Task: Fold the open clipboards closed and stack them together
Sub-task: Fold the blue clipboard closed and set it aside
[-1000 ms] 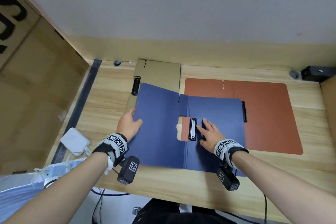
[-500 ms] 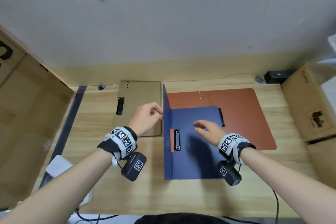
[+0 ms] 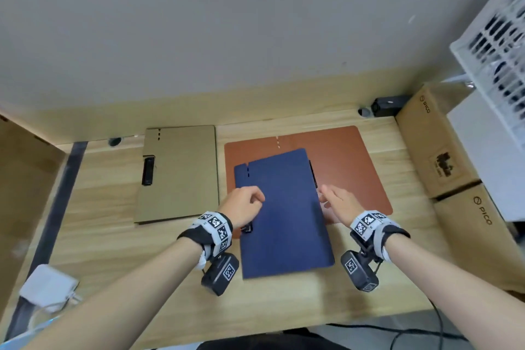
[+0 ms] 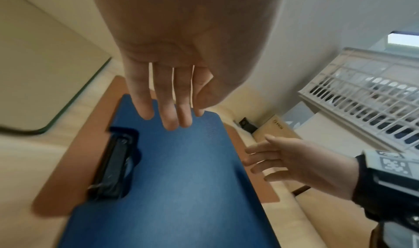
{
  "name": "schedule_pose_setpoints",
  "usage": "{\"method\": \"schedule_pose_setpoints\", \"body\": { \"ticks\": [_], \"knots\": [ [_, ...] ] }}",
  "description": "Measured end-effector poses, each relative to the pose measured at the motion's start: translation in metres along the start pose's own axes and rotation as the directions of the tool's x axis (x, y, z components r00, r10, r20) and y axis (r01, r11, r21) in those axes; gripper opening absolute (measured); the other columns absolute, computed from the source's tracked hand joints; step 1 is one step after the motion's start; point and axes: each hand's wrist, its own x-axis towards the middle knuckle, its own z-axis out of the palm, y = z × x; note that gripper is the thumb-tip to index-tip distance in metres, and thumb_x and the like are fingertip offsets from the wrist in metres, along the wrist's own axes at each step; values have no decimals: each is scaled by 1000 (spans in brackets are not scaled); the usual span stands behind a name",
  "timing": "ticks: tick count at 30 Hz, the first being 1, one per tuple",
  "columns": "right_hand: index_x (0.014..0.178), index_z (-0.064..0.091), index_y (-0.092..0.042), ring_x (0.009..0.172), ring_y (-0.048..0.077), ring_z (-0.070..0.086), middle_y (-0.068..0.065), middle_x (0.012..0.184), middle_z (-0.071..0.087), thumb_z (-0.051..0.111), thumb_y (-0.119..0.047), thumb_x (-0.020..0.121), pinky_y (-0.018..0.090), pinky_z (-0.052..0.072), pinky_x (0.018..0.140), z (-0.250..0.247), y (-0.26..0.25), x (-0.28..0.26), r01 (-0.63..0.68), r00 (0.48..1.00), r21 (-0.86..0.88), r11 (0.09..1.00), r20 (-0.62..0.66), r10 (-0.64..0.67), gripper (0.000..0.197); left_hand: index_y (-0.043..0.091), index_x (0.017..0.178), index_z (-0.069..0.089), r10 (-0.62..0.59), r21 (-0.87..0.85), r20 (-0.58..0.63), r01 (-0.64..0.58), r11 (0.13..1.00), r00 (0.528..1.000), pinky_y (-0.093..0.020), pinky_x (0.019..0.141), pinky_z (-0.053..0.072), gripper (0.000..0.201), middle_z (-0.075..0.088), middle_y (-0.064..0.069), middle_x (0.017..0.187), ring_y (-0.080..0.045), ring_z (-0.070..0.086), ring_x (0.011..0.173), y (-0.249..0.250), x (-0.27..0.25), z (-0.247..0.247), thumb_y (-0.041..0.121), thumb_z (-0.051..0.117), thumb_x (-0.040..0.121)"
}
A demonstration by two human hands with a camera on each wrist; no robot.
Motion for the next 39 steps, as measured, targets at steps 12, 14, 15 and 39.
{"method": "schedule_pose_setpoints", "body": {
  "ticks": [12,14,15,39],
  "knots": [
    [108,60,-8,89,29,64,10,95,66,59,-12,86,39,50,87,51,43,40,-186,982,-85,979,6,187,23,14,112,61,-398,107,69,390,914,915,-35,86,50,30,67,-14,115,-36,62,105,-86,-15,76,22,50,86],
    [107,58,-12,89,31,65,6,91,66,66,-13,83,43,51,88,58,48,44,-228,974,-74,971,-14,228,26,10,115,59,-438,34,45,436,899,898,-34,85,48,33,67,-15,115,-36,62,106,-91,-14,86,23,52,85],
    [103,58,-14,88,30,67,4,88,66,70,-14,80,42,52,87,60,53,46,-250,968,-78,965,-8,250,26,9,114,59,-451,-11,37,452,892,892,-32,83,47,32,67,-13,112,-35,62,103,-93,-14,89,23,54,85],
    [88,53,-17,82,23,57,3,86,61,77,-26,80,29,40,74,148,-126,121,-87,996,-190,978,1,88,27,17,87,62,-536,-434,-153,431,791,830,-38,87,53,17,70,-6,92,-28,67,91,-192,1,-81,32,70,85]
  ]
}}
